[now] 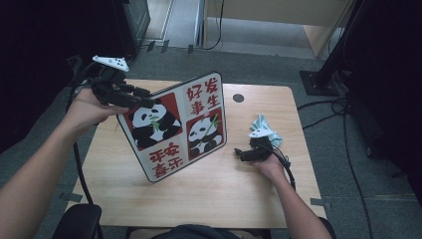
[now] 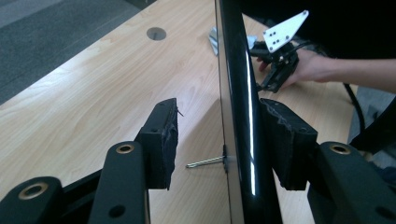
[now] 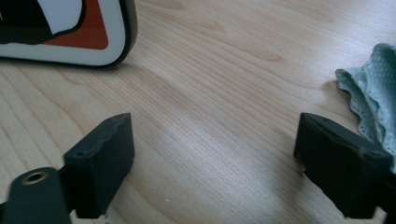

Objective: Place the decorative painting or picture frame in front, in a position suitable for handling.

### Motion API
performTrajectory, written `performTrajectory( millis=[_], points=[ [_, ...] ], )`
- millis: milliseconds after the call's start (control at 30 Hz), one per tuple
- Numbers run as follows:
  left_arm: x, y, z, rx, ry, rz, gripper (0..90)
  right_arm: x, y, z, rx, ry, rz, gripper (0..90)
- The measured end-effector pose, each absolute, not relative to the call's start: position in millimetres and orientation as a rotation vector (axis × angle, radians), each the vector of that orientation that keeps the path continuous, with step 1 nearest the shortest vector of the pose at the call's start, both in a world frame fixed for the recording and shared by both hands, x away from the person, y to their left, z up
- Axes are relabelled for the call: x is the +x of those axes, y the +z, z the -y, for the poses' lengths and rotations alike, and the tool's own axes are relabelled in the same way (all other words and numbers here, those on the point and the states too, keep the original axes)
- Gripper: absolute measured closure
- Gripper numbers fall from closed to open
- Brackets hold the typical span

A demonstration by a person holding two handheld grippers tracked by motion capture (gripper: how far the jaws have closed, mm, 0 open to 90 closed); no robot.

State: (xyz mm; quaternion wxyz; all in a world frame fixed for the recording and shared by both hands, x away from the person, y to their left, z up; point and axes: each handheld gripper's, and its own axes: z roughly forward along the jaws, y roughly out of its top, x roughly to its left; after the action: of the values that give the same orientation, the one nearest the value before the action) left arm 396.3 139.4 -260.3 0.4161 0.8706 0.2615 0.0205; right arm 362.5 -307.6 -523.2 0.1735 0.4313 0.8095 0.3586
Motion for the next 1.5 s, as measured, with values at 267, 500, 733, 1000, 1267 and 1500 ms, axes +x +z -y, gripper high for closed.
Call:
performTrajectory(
  millis=[267, 500, 733, 1000, 1267, 1500],
  points=[
    [384.8, -268.1, -149.2, 2.171, 0.081, -0.666, 47.3, 365.8, -521.3, 305.6, 1.21, 1.013, -2.315, 17.2],
    [378.0, -274.8, -157.4, 2.151, 0.09, -0.683, 46.1, 367.2, -519.1, 305.5, 1.225, 1.017, -2.326, 18.3],
    [373.9, -283.2, -163.8, 2.121, 0.08, -0.725, 44.0, 368.8, -513.1, 308.2, 1.246, 1.041, -2.311, 20.4],
    [365.0, -290.6, -169.3, 2.097, 0.094, -0.73, 42.7, 371.1, -506.2, 316.6, 1.272, 1.083, -2.32, 24.8],
    [357.0, -298.3, -172.6, 2.072, 0.107, -0.728, 41.8, 374.1, -496.2, 322.6, 1.247, 1.145, -2.307, 29.3],
    [348.5, -304.8, -175.2, 2.069, 0.128, -0.731, 41.9, 376.3, -487.1, 331.4, 1.255, 1.128, -2.281, 29.9]
  ],
)
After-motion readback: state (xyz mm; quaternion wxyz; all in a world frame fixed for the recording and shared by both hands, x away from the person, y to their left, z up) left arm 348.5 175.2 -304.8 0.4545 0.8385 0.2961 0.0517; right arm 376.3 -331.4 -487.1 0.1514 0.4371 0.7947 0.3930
